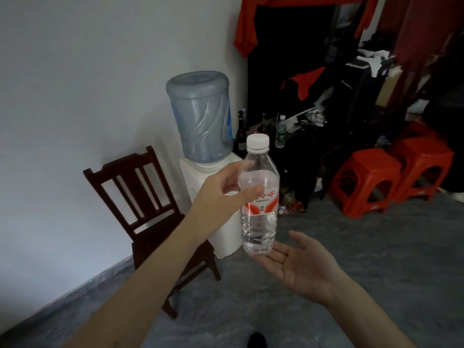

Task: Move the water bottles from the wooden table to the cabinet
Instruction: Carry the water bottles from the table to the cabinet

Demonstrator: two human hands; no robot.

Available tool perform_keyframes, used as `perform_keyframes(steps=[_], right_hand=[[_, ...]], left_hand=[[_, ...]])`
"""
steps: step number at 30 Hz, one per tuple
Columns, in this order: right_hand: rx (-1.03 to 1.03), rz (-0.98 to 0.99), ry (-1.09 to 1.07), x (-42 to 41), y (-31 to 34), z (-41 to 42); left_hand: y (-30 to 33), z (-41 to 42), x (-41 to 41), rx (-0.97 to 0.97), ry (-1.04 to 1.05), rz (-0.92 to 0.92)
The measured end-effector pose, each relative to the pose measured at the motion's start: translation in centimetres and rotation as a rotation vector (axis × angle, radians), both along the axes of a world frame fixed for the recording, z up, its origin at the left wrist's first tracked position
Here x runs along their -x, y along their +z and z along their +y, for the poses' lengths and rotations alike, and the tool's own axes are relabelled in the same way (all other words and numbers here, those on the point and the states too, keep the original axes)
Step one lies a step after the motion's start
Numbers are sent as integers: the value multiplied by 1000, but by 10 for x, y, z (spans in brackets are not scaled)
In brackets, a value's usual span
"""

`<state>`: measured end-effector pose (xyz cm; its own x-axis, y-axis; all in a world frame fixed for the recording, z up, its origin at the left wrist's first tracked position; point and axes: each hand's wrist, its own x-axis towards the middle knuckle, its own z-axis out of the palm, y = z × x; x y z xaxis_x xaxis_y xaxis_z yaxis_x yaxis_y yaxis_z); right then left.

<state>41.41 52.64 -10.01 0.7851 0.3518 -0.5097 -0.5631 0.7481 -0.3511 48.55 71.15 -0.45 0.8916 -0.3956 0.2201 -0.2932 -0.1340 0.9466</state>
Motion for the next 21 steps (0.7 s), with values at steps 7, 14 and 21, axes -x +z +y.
perform_keyframes(steps=[7, 14, 21], right_hand=[[38, 8, 49, -96, -8, -51], [75, 101, -1, -208, -11, -105], [76, 170, 11, -281, -13, -142]], left_hand=[[-18, -53, -104, -6, -20, 10], [-35, -107, -214, 20, -29, 20], [-45, -148, -290, 2, -50, 57]])
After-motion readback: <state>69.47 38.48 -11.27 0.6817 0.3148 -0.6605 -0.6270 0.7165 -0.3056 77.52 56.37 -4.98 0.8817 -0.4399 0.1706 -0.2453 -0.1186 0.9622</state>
